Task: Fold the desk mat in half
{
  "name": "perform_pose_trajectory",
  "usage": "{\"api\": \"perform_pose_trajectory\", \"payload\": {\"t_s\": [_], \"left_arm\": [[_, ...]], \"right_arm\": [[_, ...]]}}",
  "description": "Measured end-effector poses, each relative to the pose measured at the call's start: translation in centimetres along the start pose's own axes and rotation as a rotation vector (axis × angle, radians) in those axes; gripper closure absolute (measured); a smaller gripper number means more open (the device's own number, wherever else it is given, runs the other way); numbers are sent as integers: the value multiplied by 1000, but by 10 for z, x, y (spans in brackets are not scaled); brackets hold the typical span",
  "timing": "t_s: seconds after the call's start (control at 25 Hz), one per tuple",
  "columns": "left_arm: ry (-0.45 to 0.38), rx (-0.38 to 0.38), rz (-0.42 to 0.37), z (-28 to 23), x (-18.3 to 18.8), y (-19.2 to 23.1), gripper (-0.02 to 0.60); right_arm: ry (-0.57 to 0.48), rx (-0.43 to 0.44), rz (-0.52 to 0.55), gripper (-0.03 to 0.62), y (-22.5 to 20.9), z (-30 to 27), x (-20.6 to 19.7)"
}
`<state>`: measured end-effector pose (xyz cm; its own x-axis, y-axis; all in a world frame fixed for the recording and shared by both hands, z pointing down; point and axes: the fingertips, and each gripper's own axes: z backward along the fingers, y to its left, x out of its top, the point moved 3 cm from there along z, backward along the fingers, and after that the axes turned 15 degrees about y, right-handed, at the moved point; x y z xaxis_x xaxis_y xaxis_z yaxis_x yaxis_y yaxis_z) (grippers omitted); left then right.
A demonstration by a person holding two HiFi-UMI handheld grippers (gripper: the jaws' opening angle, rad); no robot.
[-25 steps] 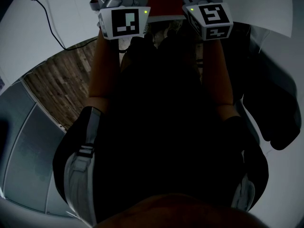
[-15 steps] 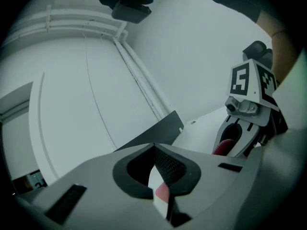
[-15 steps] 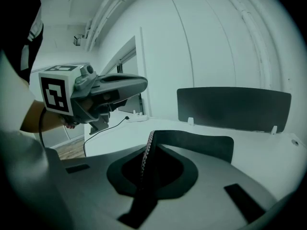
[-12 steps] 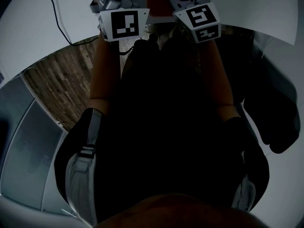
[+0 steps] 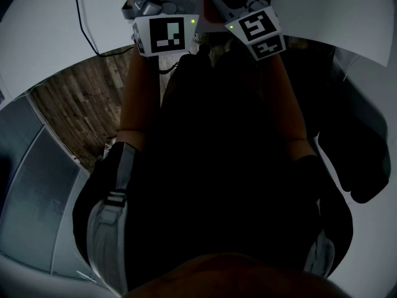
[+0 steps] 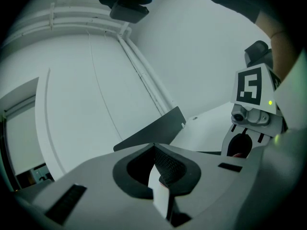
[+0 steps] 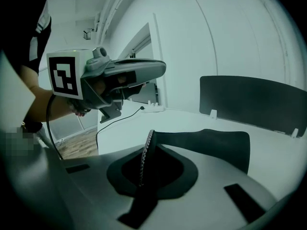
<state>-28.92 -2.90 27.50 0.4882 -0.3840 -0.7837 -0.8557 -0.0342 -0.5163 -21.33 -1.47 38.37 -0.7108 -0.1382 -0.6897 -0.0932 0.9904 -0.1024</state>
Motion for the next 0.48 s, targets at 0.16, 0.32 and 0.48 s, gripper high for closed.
{"api": "perform_pose_trajectory", "payload": {"t_s": [0.16, 0.32, 0.48], "left_arm": [[6, -2, 3, 4, -7, 5, 574], [11, -9, 2, 1, -9, -2, 574], [19, -14, 4, 0, -13, -3, 574]], "right_arm": [[55, -10, 23, 554, 7, -10, -3], [124, -25, 25, 554, 1, -12, -26], [149, -17, 16, 554, 3, -17, -37]]}}
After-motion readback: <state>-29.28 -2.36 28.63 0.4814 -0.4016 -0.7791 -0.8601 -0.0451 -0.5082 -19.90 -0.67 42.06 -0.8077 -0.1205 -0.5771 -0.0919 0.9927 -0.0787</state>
